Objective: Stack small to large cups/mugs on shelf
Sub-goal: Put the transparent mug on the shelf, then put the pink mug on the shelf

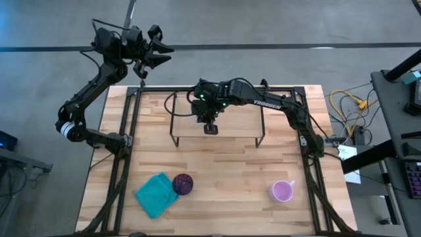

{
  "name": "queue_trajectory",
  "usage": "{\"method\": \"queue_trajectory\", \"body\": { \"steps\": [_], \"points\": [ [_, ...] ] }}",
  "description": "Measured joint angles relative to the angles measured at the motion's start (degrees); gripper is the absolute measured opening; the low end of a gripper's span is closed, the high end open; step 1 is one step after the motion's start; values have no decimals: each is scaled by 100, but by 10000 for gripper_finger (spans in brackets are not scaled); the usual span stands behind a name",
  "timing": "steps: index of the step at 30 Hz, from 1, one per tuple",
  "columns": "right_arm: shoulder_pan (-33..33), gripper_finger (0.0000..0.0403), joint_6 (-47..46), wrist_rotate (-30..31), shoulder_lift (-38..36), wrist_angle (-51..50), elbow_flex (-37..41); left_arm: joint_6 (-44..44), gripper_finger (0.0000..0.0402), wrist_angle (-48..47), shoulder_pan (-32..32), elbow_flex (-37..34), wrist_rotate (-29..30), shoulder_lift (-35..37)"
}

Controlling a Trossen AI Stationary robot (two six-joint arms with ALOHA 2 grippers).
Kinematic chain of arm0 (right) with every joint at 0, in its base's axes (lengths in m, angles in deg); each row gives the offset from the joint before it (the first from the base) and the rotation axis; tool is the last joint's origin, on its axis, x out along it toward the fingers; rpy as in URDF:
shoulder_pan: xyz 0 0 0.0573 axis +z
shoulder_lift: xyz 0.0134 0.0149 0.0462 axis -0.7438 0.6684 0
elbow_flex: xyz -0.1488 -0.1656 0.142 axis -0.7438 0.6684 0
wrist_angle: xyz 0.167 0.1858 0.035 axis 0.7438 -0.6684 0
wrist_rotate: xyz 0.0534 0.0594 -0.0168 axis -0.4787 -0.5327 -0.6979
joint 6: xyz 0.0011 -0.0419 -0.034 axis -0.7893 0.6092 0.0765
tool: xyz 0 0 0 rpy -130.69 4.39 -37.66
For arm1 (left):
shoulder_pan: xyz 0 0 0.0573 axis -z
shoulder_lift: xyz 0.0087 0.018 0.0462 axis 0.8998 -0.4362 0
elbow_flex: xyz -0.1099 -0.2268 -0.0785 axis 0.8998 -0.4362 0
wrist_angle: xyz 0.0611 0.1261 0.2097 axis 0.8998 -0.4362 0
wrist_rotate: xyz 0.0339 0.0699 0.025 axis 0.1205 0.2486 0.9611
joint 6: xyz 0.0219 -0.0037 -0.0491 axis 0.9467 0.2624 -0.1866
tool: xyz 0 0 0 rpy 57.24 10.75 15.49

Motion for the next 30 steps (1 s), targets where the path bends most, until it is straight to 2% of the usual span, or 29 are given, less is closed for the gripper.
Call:
{"method": "queue_trajectory", "body": {
  "steps": [7, 12, 20, 26, 30],
  "points": [
    [1, 86, 2, 0, 0, 211, 0, 0, 123, 0, 2, -2, 2, 0],
    [0, 105, 0, 2, 0, 286, -23, -24, 123, -2, 2, -2, 2, -2],
    [29, 96, -608, 4, -289, 387, -256, -131, 123, -11, 0, 6, 3, 9],
    [228, 81, -1462, 0, -1154, 101, -269, -129, 123, -48, 2, 2, -144, 210],
    [572, 75, -1842, -4, -1786, 80, -269, -94, 123, -543, 2, -9, -327, 488]
  ]
}}
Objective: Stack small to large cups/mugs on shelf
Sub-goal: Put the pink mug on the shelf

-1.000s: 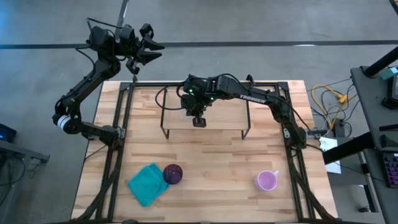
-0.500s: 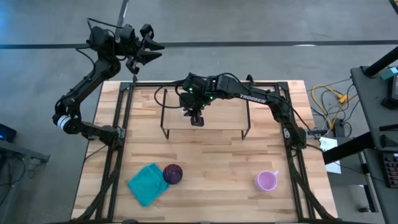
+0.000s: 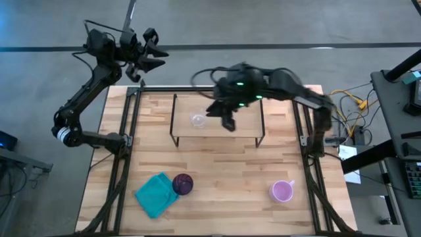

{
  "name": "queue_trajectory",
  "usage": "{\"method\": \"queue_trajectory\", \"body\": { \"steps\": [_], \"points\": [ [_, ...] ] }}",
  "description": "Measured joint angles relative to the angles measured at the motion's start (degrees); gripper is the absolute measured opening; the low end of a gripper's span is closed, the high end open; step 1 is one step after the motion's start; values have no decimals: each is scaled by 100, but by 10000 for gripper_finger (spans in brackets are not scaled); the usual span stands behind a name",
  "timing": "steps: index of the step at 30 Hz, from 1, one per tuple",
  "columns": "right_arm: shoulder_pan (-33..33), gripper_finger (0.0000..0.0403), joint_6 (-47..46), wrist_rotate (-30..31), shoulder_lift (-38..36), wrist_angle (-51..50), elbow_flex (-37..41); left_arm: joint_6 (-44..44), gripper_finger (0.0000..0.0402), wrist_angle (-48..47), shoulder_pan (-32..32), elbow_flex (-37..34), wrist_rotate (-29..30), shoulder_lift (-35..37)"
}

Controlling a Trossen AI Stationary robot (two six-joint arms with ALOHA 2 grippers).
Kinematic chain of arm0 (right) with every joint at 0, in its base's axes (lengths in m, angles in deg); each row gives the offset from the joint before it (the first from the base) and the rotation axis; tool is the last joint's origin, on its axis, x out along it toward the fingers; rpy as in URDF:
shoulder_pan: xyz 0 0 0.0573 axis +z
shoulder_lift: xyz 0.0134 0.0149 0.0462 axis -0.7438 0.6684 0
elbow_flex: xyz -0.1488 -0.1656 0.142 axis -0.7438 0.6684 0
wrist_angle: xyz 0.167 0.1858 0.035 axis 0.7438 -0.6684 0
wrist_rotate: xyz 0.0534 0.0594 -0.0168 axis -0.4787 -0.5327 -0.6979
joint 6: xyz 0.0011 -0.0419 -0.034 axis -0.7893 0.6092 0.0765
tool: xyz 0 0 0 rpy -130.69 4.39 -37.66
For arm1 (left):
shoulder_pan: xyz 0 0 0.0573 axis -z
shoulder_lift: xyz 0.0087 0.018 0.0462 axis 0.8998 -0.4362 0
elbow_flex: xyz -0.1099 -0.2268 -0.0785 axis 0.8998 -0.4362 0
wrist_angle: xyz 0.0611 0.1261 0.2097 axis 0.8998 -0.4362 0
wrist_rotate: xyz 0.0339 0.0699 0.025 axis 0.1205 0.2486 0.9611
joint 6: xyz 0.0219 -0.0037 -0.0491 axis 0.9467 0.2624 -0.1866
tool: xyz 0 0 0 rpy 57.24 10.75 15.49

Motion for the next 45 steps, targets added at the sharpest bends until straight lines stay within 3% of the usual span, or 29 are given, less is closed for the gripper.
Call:
{"method": "queue_trajectory", "body": {
  "steps": [9, 14, 22, 25, 35, 41, 45],
  "points": [
    [1124, 78, -604, 39, -784, -117, 2, 567, 123, -1435, 9, -94, -78, 887],
    [1706, 77, -745, 917, -771, -186, 7, 1114, 123, -2650, 36, -98, 29, 1335],
    [2294, 71, -1537, 2257, -499, -817, 19, 2677, 123, -5213, 486, -103, 1277, 1817],
    [2413, 72, -1932, 2407, -366, -1194, 17, 2843, 123, -5870, 791, -103, 1763, 1870],
    [2693, 70, -3768, 2412, -55, -2728, 24, 2826, 123, -5995, 2166, -120, 2818, 1593],
    [2930, 65, -4443, 2406, 6, -2683, 48, 2810, 123, -5873, 3283, -118, 3468, 1059],
    [3176, 63, -5110, 2396, 72, -2680, 83, 2655, 123, -5055, 3929, -115, 3805, 733]
  ]
}}
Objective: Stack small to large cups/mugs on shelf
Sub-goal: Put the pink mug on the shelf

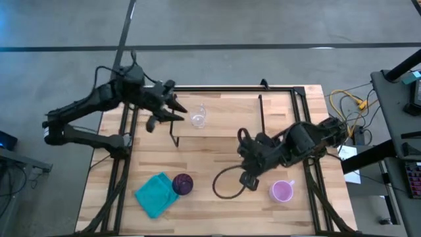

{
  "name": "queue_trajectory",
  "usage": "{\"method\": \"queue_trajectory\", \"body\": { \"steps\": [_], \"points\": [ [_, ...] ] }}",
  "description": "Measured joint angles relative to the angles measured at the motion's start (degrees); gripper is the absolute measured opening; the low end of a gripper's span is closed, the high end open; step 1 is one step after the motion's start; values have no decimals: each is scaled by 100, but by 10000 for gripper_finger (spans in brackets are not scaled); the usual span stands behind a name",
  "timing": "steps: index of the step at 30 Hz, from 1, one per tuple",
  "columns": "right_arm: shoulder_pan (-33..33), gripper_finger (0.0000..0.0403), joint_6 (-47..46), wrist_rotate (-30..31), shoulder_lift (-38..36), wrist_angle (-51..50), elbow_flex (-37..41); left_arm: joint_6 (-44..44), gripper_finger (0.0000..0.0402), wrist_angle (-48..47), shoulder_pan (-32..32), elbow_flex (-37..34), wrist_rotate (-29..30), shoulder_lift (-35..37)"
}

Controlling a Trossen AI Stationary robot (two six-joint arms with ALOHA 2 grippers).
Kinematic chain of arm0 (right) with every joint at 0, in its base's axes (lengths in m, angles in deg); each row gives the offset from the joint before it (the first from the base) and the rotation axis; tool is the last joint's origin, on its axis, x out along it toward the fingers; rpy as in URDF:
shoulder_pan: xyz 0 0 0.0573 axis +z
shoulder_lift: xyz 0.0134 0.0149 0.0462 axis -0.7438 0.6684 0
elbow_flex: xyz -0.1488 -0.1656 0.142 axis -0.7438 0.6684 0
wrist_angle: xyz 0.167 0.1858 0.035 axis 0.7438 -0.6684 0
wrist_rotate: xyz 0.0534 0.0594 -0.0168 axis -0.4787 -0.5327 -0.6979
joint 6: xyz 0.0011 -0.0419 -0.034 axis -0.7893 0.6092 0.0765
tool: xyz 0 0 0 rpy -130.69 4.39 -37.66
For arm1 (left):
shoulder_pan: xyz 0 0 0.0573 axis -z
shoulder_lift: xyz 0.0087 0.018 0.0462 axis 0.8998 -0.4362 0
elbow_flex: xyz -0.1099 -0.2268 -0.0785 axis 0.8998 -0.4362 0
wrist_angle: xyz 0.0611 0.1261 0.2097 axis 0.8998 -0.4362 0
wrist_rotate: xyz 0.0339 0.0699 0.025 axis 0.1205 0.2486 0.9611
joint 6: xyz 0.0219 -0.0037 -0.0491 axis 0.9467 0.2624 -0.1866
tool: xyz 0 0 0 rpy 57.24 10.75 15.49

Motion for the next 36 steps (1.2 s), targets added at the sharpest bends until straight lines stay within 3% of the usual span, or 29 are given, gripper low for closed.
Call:
{"method": "queue_trajectory", "body": {
  "steps": [11, 17, 25, 33, 36],
  "points": [
    [795, 63, -2831, -495, 52, 0, 506, -165, 123, 643, 591, 19, 492, -931],
    [1265, 63, -3730, -644, 52, -4, 1325, -142, 123, 1034, 783, 152, 500, -1123],
    [1639, 63, -5678, -1236, 51, 9, 2555, -140, 123, 1019, 806, 279, 498, -916],
    [1653, 63, -5596, -1254, 44, 520, 3190, -140, 123, 1015, 806, 286, 496, -664],
    [1653, 63, -5754, -1552, 45, 528, 3455, -140, 123, 1019, 806, 286, 496, -593]
  ]
}}
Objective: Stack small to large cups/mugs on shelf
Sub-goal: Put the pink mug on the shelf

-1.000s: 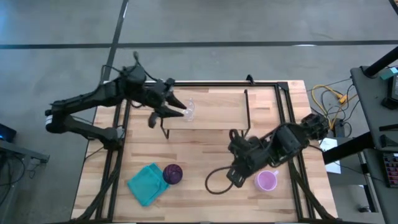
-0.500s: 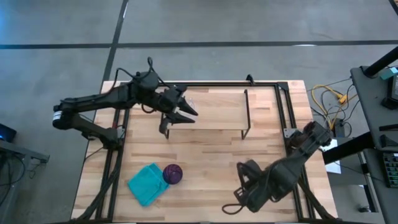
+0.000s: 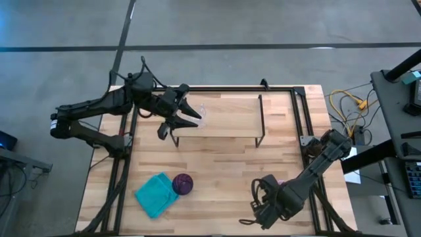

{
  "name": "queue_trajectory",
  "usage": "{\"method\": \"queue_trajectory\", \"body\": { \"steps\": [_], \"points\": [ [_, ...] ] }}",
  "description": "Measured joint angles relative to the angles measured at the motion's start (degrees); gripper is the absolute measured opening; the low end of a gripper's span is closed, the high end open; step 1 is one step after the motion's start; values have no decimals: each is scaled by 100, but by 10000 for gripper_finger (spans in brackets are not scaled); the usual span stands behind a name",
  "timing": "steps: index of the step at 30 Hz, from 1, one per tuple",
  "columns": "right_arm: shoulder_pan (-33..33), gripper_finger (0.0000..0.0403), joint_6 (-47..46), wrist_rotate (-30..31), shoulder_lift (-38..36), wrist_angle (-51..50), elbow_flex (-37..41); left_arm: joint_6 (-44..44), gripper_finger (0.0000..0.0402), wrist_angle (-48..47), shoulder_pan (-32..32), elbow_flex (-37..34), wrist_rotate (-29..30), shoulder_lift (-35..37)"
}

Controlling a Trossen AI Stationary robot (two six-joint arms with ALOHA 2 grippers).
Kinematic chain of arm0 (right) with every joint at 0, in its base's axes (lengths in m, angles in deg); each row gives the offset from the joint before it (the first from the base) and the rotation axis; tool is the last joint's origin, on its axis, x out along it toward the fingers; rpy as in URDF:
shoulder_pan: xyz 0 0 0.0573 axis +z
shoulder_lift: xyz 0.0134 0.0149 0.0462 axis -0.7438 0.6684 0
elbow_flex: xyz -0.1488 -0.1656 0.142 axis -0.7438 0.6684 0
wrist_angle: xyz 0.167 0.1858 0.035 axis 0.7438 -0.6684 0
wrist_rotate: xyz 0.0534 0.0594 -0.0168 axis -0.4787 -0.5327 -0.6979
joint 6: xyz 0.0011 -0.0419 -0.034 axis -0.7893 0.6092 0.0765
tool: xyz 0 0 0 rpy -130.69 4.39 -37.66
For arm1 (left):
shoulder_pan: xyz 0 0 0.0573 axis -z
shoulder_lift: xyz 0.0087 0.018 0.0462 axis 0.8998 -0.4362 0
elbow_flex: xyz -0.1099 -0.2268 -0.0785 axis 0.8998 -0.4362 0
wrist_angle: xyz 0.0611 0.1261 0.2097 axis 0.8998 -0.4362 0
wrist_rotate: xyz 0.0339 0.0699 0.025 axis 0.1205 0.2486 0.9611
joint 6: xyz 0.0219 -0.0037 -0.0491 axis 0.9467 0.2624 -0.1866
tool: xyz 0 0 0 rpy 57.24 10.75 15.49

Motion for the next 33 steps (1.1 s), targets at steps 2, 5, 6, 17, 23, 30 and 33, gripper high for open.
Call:
{"method": "queue_trajectory", "body": {
  "steps": [2, 5, 6, 17, 23, 30, 33],
  "points": [
    [0, 63, -41, -272, 0, 18, 178, 0, 123, 0, 5, 0, -2, 33],
    [2, 65, -55, -444, 1, 132, 417, 0, 123, -2, 4, 0, -2, 80],
    [0, 68, -70, -442, 1, 205, 478, 0, 123, 0, 4, 0, -2, 93],
    [-31, 106, -44, -455, -1, 663, 1133, -7, 123, 0, 4, 0, -2, 142],
    [-37, 107, -15, -437, -1, 657, 1284, -9, 123, 2, 0, 0, -4, 139],
    [-39, 107, -22, -440, -1, 685, 1646, -9, 123, 2, 0, 0, -4, 137],
    [-39, 107, 4, -437, -4, 716, 1680, -11, 123, 2, 0, 0, -4, 137]
  ]
}}
